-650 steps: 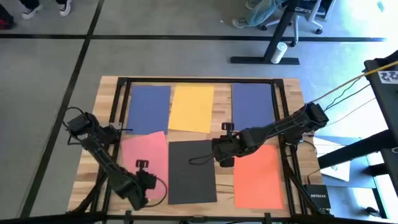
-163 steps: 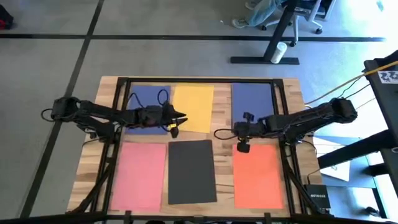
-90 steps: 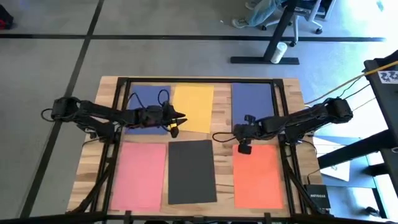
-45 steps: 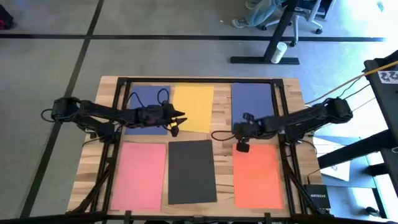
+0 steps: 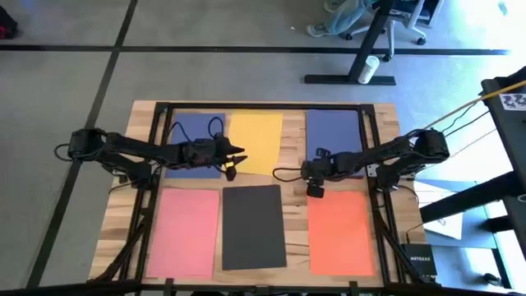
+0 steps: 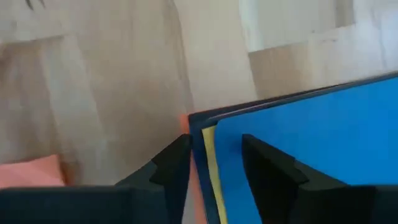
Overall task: Organize paper
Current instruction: Stack the blue paper on top of the other blue paper
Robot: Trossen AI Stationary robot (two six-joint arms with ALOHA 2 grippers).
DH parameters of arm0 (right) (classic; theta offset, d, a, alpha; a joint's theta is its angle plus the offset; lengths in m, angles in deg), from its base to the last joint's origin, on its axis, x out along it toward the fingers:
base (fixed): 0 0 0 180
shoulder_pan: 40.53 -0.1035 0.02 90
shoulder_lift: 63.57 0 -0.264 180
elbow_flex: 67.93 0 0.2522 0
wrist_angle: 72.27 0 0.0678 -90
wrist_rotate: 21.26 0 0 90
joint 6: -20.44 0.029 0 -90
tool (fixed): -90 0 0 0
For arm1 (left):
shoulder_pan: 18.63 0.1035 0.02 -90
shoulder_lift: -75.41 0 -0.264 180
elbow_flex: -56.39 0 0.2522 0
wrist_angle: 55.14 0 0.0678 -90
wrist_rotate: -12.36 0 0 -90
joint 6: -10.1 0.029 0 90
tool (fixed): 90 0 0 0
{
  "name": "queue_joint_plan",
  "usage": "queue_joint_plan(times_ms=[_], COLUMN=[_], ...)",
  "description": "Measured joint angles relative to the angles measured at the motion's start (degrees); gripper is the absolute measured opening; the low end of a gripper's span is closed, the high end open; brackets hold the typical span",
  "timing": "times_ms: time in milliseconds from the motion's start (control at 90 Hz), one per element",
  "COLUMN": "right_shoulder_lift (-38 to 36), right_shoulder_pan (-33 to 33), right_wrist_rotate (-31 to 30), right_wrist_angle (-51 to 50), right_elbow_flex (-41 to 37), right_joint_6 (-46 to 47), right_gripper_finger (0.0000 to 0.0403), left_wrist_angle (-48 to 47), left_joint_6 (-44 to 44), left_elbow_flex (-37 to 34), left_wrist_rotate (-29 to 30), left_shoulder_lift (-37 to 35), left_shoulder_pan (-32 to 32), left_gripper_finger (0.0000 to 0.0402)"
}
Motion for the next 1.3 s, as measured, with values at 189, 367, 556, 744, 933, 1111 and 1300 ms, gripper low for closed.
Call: queue_joint_plan(times_ms=[189, 367, 556, 744, 933, 1111, 1300], right_shoulder_lift=[-0.4, -0.5, -0.5, -3.7, -5.2, -2.8, -2.3], right_shoulder_pan=[0.0, -0.1, -0.1, -0.1, 1.5, 4.2, 4.5], right_wrist_rotate=[3.3, 6.3, 4.4, 3.6, 2.4, 5.0, 6.2], right_wrist_angle=[-0.5, -1.2, -2.0, -3.4, -5.1, -3.0, -1.8], right_elbow_flex=[0.7, 2.4, 2.4, 2.4, 2.3, 1.1, 0.7], right_joint_6=[0.1, 0.4, 0.2, 1.2, 1.3, 0.8, -0.3], right_gripper_finger=[0.0147, 0.0147, 0.0147, 0.0147, 0.0147, 0.0147, 0.0147], left_wrist_angle=[0.0, 0.0, 0.0, 0.0, 0.0, -0.1, -1.7], left_joint_6=[0.0, -0.2, -0.2, -0.2, -0.2, -0.8, -1.1], left_elbow_flex=[0.0, 0.0, 0.0, 0.0, 0.0, 0.0, 0.0], left_wrist_rotate=[0.0, 0.0, 0.0, 0.0, 0.0, 0.0, 0.0], left_shoulder_lift=[0.0, 0.0, 0.0, 0.0, 0.0, 0.0, 0.0], left_shoulder_pan=[0.0, 0.0, 0.0, 0.0, 0.0, 0.0, 0.0], left_gripper_finger=[0.0125, 0.0125, 0.0125, 0.0125, 0.0125, 0.0125, 0.0125])
